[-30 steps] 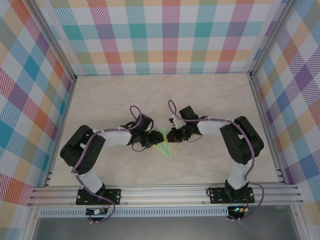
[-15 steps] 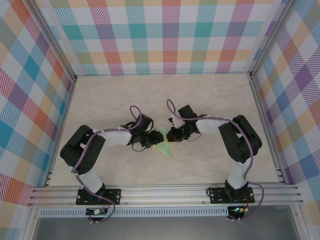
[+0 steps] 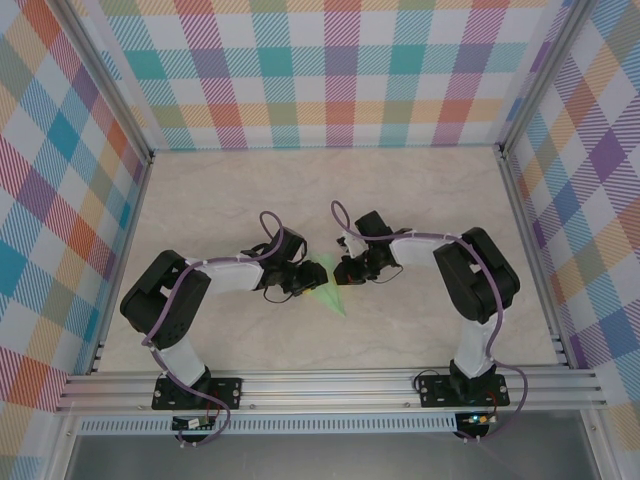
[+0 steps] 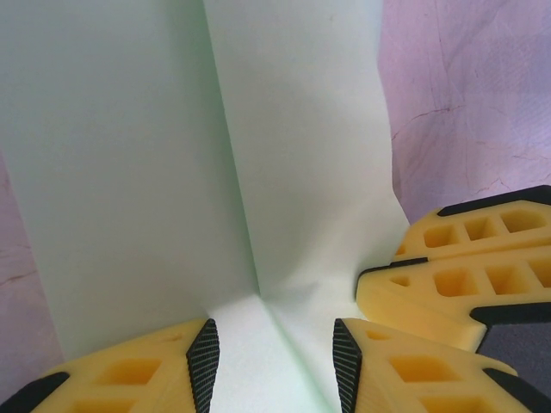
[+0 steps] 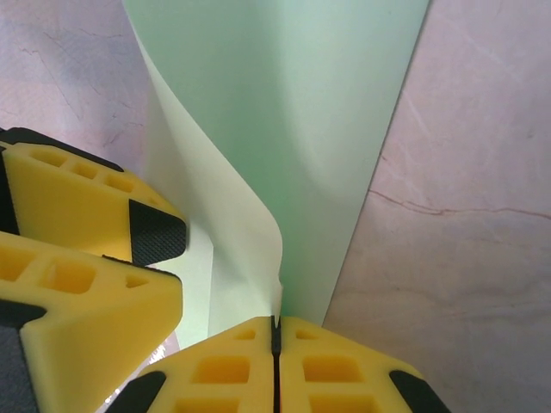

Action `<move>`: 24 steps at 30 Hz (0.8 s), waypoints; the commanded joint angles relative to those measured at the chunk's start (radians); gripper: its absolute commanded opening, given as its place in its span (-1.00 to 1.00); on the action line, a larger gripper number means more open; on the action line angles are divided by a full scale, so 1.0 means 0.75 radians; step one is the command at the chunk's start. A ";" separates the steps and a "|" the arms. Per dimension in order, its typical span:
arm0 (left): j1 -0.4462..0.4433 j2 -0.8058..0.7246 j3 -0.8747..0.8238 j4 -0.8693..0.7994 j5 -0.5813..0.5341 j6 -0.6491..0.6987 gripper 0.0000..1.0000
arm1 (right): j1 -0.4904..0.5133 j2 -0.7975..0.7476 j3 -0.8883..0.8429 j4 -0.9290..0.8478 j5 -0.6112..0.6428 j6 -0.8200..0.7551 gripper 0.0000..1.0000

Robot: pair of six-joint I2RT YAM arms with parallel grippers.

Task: Fold a paper plane with a square sheet of paper (fold left side to right side)
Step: Fourth fold the wing at the center of the table.

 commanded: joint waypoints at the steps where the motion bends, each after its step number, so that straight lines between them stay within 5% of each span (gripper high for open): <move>1: -0.006 -0.025 0.007 -0.082 -0.045 0.018 -0.14 | -0.005 0.024 0.031 -0.047 0.027 -0.039 -0.85; 16: -0.005 -0.121 0.055 -0.144 -0.049 0.050 -0.16 | 0.002 0.075 0.034 -0.099 0.065 -0.060 -0.85; 24: -0.004 -0.076 0.186 -0.213 -0.040 0.109 -0.67 | 0.007 0.075 0.029 -0.106 0.082 -0.064 -0.85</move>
